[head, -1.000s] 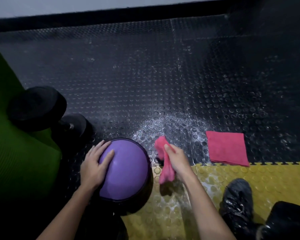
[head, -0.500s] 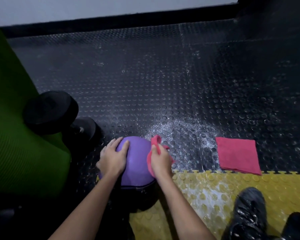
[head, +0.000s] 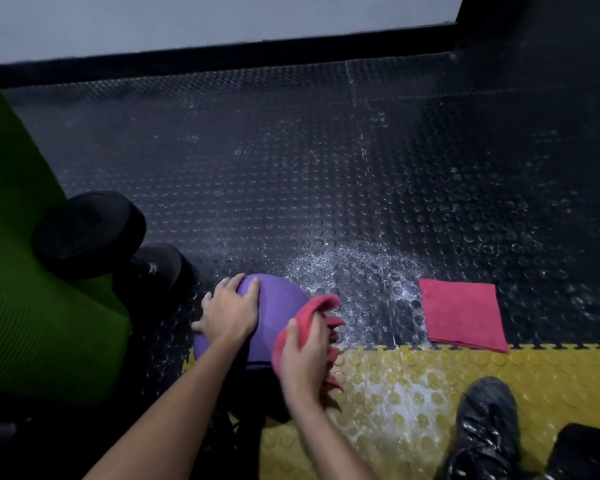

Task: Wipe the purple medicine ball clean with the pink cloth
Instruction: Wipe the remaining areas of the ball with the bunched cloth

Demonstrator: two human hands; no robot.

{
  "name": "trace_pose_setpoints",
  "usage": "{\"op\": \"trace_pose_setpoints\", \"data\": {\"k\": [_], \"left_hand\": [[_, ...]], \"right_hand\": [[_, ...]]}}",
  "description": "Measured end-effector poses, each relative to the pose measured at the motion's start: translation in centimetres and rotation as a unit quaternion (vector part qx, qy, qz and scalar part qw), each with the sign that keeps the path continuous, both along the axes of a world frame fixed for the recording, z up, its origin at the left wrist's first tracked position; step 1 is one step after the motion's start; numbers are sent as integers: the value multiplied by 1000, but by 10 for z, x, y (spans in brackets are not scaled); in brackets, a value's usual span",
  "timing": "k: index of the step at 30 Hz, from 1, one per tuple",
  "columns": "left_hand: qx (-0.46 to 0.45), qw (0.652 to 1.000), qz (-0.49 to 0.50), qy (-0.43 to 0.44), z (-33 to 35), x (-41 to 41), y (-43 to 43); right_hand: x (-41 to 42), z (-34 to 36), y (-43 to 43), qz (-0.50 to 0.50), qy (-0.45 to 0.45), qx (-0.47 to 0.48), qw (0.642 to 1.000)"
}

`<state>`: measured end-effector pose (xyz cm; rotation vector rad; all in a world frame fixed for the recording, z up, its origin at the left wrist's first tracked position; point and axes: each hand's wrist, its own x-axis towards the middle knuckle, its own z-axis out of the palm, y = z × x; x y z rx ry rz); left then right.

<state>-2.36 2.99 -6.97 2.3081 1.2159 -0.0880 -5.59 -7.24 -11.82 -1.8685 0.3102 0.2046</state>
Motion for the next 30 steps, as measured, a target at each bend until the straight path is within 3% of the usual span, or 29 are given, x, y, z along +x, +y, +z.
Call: {"op": "trace_pose_setpoints", "data": {"k": [3, 8, 10, 13, 15, 17, 20, 23, 27, 28, 30], "left_hand": [[-5, 1000, -4, 0, 2, -2, 1], [-12, 998, -18, 54, 7, -6, -5], [-1, 996, -39, 81, 12, -11, -7], [43, 990, -94, 95, 19, -20, -10], [78, 983, -158, 58, 15, -23, -15], [74, 973, -220, 10, 6, -23, -23], [61, 956, -286, -12, -2, -16, -36], [26, 949, -313, -17, -7, -12, -36], [-38, 959, -273, -68, -12, -11, -50], [-25, 963, -258, -74, -13, -9, -56], [2, 970, -232, -72, -13, -2, -65]], "right_hand": [[-31, 6, 18, 13, -98, -45, 994], [1, 2, -1, 21, -141, -39, 989], [26, 1, -19, 65, -86, -36, 994], [75, 2, -49, 71, 92, -19, 993], [87, 14, -58, 90, 124, -66, 986], [74, 31, -55, 148, 44, -140, 978], [38, 39, -50, 212, -130, -129, 960], [49, 31, -62, 135, -121, -97, 979], [86, 37, -87, 50, 87, -83, 991], [88, 38, -87, 44, 100, -98, 989], [73, 39, -79, 50, 11, -138, 989]]}}
